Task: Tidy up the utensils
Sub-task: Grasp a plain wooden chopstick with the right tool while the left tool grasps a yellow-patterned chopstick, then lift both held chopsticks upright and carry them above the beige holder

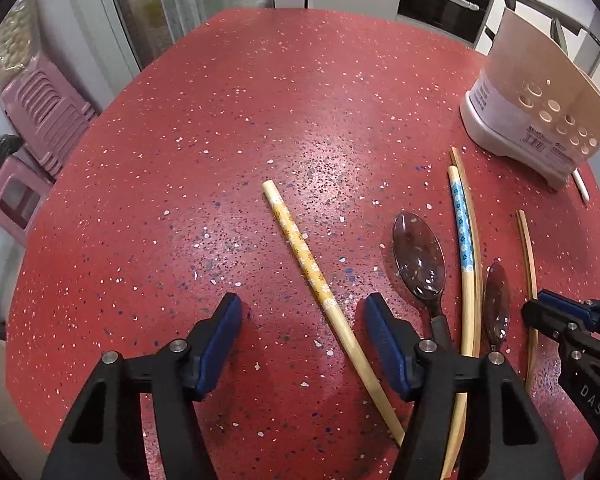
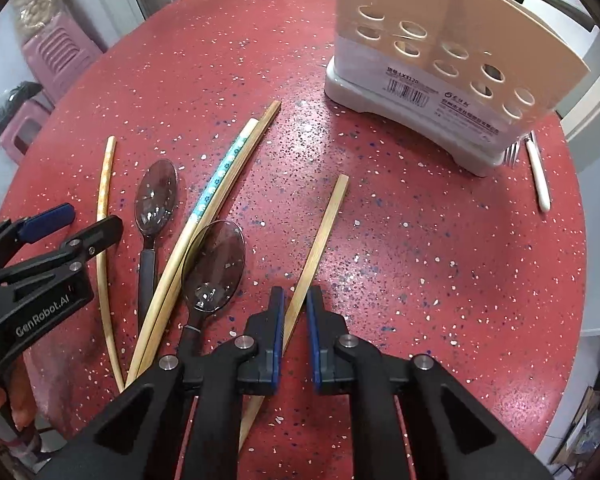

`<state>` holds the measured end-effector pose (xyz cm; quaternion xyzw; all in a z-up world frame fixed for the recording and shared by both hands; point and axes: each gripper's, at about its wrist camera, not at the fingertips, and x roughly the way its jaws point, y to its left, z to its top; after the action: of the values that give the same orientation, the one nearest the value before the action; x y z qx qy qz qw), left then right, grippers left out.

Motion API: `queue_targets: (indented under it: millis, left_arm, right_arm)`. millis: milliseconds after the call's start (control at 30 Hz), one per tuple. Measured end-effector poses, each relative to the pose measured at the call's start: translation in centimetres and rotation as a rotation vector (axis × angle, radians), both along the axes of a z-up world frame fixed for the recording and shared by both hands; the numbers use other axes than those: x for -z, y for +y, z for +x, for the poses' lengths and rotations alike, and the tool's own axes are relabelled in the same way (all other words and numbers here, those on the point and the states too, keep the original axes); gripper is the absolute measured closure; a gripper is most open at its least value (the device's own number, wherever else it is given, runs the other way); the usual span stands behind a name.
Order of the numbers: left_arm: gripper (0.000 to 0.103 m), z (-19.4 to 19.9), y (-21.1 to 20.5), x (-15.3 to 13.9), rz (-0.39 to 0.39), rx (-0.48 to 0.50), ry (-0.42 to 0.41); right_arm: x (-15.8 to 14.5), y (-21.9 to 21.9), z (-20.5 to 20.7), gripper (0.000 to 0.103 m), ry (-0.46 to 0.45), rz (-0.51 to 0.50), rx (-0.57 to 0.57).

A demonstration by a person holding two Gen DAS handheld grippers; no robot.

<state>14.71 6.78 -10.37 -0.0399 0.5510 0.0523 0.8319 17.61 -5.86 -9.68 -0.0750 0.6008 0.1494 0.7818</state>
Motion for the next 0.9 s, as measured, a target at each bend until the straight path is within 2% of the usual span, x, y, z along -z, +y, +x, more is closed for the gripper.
queue_targets:
  millis: [67, 167, 233, 333, 500, 600, 733, 900]
  left_arm:
    - [0.020, 0.2, -0.1, -0.1, -0.005, 0.012, 0.008]
    - [0.033, 0.4, -0.5, -0.3, -0.008, 0.041, 0.015]
    - [0.056, 0.6, -1.3, -0.6, -0.005, 0.075, 0.019]
    - [0.070, 0.8, -2.1, -0.7, -0.004, 0.108, 0.020]
    - [0.071, -0.7, -2.1, -0.8, -0.072, 0.101, -0.035]
    - [0.071, -2.6, -2.0, -1.3, -0.082, 0.107, -0.095]
    - [0.071, -4.6, -1.6, -2.8, -0.110, 0.112, -0.189]
    - [0.071, -5.8, -0.2, -5.0, -0.152, 0.091, -0.267]
  right_arm:
    - [0.1, -0.7, -0.2, 0.096, -0.003, 0.025, -0.004]
    - [0.1, -1.4, -0.2, 0.097, -0.001, 0.067, -0.003]
    - [0.2, -1.9, -0.4, 0.097, -0.001, 0.088, -0.001]
    - [0.1, -2.7, -0.8, 0.097, -0.010, 0.124, -0.002]
    - [-0.8, -4.7, -2.1, 0.097, -0.056, 0.192, -0.009]
    - [-1.7, -7.0, -3.4, 0.097, -0.086, 0.243, -0.010]
    - [-3.0, -9.1, -4.2, 0.097, -0.129, 0.305, -0.007]
    - [-5.2, -11.8, -5.7, 0.097, -0.193, 0.386, -0.008]
